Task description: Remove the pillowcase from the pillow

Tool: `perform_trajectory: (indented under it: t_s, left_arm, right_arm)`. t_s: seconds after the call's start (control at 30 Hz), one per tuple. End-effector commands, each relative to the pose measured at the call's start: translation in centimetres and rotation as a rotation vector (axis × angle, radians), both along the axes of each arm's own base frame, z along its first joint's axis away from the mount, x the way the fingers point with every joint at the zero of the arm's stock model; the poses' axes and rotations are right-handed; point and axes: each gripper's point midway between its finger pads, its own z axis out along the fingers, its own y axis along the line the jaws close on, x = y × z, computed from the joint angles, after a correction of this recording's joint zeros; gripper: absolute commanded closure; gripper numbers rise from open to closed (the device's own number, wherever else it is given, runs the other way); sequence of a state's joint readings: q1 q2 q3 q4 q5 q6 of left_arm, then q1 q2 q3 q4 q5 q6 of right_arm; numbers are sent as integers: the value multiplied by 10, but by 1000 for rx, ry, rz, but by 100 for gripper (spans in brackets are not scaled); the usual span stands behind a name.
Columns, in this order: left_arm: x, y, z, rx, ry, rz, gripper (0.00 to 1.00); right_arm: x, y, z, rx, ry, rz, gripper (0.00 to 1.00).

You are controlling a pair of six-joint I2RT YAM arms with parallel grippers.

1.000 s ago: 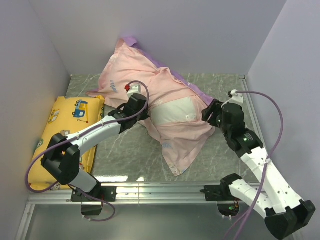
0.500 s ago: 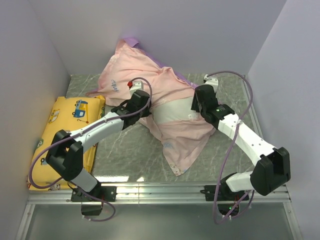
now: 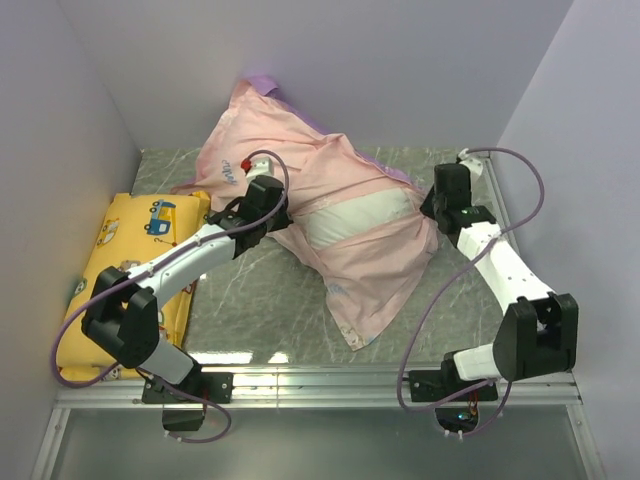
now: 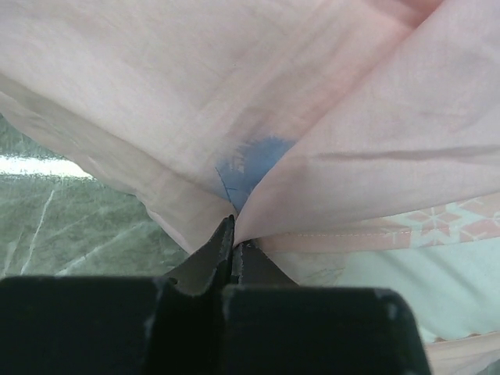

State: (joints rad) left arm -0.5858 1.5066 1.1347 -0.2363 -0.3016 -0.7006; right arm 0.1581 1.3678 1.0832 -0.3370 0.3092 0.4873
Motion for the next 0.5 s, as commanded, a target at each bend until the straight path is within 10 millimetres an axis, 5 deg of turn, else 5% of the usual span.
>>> perform_trajectory:
  t_s: [0.0,0.03,0.13,0.33,0.47]
  left_arm:
    - [0,12,4,8,-8,0,99]
    - [-1,10,7,4,-11,-13,98]
    - [-1,1,18,-1,-22,-53,88]
    - [-3,-3,47,10,-76,-69,40]
    - [-9,-1,69,3,-109,-78,31]
  right_arm:
    - [13,40,-23,163,-18,183,84]
    - [11,48,-36,192,-2,218,84]
    - [10,76,-34,293,-41,346,85]
    - [-7,106,-20,404,-123,512,85]
    - [-13,116,-10,444,-151,563,85]
